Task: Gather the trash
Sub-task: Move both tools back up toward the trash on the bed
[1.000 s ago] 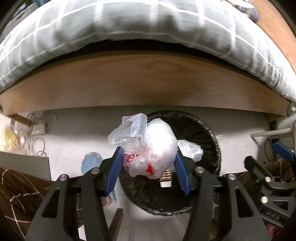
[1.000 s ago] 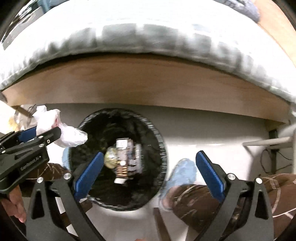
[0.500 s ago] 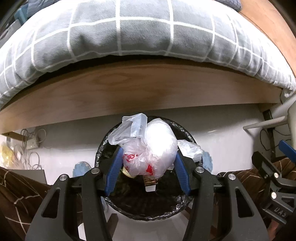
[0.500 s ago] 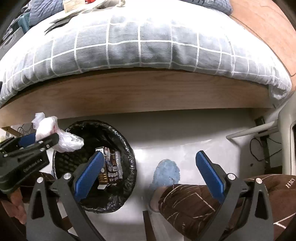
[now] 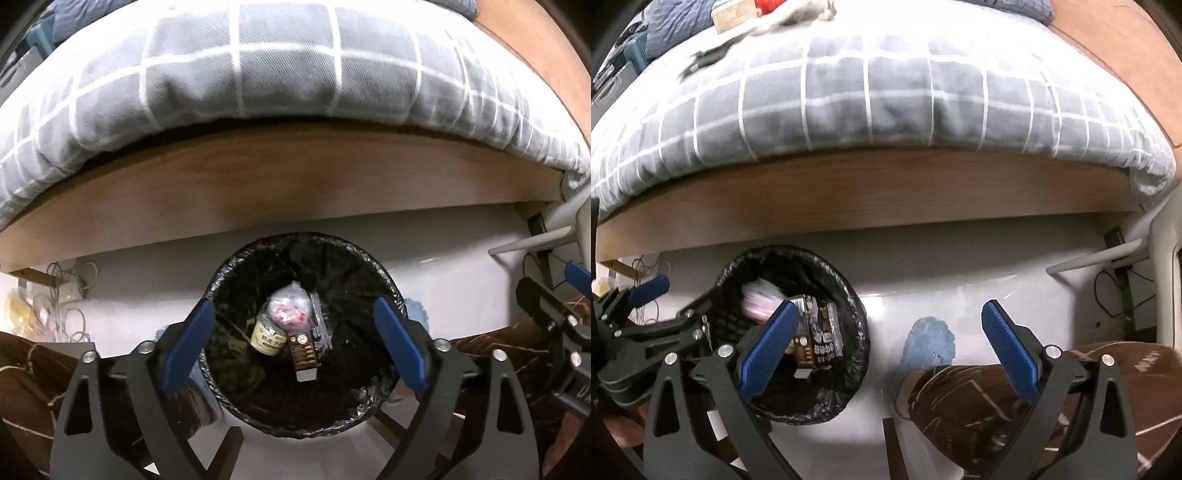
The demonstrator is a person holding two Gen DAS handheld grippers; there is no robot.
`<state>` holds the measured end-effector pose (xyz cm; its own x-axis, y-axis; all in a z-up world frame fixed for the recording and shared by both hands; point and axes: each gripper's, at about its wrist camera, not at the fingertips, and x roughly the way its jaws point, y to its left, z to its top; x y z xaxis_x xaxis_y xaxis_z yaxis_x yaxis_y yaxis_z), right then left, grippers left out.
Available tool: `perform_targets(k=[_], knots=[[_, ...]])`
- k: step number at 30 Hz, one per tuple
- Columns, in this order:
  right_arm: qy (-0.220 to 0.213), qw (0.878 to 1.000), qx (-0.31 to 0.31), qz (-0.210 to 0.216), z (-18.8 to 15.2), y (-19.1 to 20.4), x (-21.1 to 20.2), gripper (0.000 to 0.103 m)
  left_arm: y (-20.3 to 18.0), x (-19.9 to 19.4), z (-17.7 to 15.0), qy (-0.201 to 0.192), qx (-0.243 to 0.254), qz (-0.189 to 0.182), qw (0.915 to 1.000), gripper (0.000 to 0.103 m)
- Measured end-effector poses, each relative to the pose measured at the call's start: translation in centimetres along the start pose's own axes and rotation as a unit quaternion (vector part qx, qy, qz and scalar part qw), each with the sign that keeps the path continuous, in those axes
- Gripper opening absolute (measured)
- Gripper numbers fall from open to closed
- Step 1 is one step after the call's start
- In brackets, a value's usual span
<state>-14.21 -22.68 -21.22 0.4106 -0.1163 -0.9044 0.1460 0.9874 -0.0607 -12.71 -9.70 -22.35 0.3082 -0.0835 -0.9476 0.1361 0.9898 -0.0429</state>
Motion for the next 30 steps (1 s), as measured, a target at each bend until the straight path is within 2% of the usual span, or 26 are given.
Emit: perform_targets(k=[2, 4, 11, 17, 24, 30], knots=[[-0.016, 1.0, -0.006, 0.0, 0.6, 0.3, -1.1, 0.095, 0.3, -1.2, 0.3, -0.012, -0.001, 0.001, 0.9999, 0.096], [-0.024, 1.0, -0.007, 0.002, 1.0, 0.3, -2.0, 0.095, 0.7, -2.2, 0.6, -0.02, 0.0, 0.004, 0.9998, 0.097], [-0.067, 0.998, -0.002, 0.006, 3.2, 0.0, -6.1, 0.095, 2.7, -6.4, 1.5, -0.053, -0.016, 0.009, 0.9984, 0.097], [-0.096, 0.995, -0.007, 0.01, 5.2, 0.1, -8.7, 0.095, 4.5, -9.5, 3.0, -0.063, -0.04, 0.009, 0.9972, 0.097], [-0.119, 0.992, -0.021, 0.022, 6.9, 1.2, -10.6, 0.095, 6.2, -12.2, 5.0, -0.086, -0.06, 0.015, 0.9944, 0.097], [-0.13, 0.99, -0.045, 0.026, 9.0, 2.4, -11.6, 0.095, 8.0, -13.9, 7.9, -0.1, -0.071, 0.019, 0.9922, 0.097]])
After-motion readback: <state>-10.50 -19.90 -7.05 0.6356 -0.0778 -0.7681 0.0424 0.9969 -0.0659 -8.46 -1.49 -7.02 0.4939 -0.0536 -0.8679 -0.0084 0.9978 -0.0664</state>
